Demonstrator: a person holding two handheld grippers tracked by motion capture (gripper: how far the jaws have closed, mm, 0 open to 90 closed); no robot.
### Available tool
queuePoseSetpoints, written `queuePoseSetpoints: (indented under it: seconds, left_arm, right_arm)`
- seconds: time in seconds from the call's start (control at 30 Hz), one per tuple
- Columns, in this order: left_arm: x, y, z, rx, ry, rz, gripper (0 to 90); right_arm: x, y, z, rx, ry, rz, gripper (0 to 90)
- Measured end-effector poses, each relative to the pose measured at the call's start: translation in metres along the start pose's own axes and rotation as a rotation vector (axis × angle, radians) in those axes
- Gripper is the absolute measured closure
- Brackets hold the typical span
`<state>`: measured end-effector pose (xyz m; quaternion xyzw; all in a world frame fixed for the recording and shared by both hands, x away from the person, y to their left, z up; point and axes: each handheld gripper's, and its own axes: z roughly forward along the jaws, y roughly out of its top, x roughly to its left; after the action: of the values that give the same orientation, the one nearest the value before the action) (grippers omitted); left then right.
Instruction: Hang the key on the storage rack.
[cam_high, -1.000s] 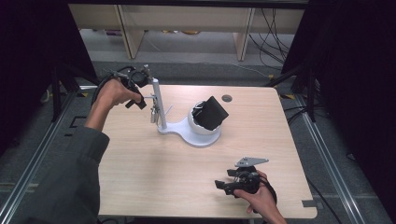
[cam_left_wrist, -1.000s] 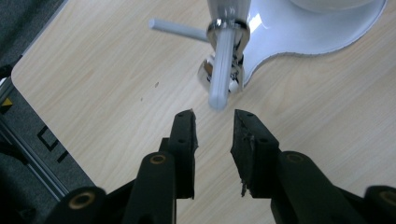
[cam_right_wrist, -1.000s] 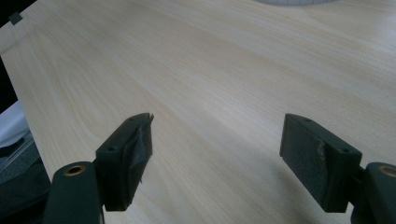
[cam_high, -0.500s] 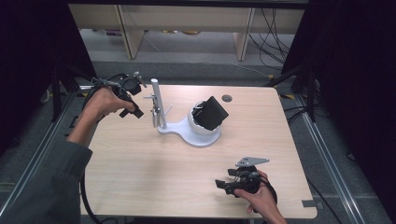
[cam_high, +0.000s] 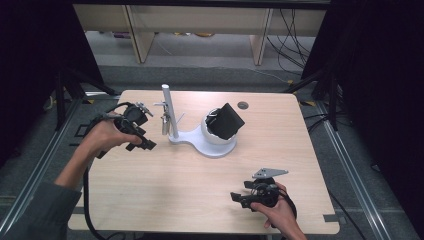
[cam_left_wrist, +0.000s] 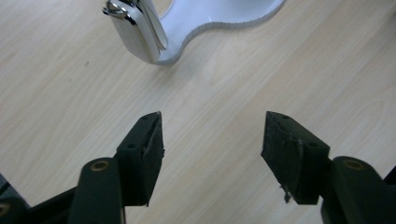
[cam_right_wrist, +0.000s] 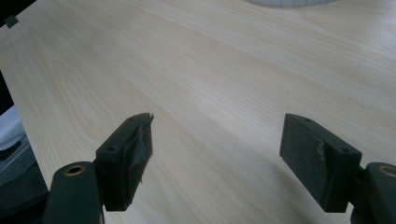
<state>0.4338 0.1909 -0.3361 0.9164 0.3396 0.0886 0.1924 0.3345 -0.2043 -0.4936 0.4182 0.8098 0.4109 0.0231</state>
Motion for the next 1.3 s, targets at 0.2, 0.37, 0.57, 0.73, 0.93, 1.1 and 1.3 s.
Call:
queuePoseSetpoints:
  seconds: [0.2, 0.37, 0.57, 0.73, 0.93, 1.1, 1.3]
  left_arm:
    - [-0.013, -0.013, 0.01, -0.041, -0.006, -0.014, 32.3]
    - [-0.026, -0.023, 0.017, -0.075, -0.025, -0.006, 29.4]
    - [-0.042, -0.034, 0.026, -0.117, -0.045, -0.001, 28.0]
    - [-0.053, -0.044, 0.034, -0.129, -0.072, -0.004, 27.0]
    - [-0.062, -0.053, 0.044, -0.136, -0.088, 0.003, 26.1]
    - [-0.069, -0.063, 0.055, -0.156, -0.101, 0.003, 25.7]
    - [-0.077, -0.072, 0.069, -0.156, -0.103, 0.016, 25.4]
  right_arm:
    - [0.001, 0.0, -0.001, 0.003, 0.001, 0.031, 26.4]
    - [-0.001, 0.0, -0.001, -0.009, 0.001, -0.001, 26.4]
    - [0.001, -0.001, -0.001, -0.002, -0.001, 0.028, 26.4]
    - [-0.001, 0.0, -0.001, -0.007, -0.001, 0.0, 26.4]
    - [-0.001, 0.0, 0.0, -0.002, -0.007, 0.009, 26.4]
    - [-0.001, 0.001, 0.0, -0.006, -0.002, 0.006, 26.4]
    - [0.001, 0.0, 0.003, -0.004, 0.0, 0.006, 26.4]
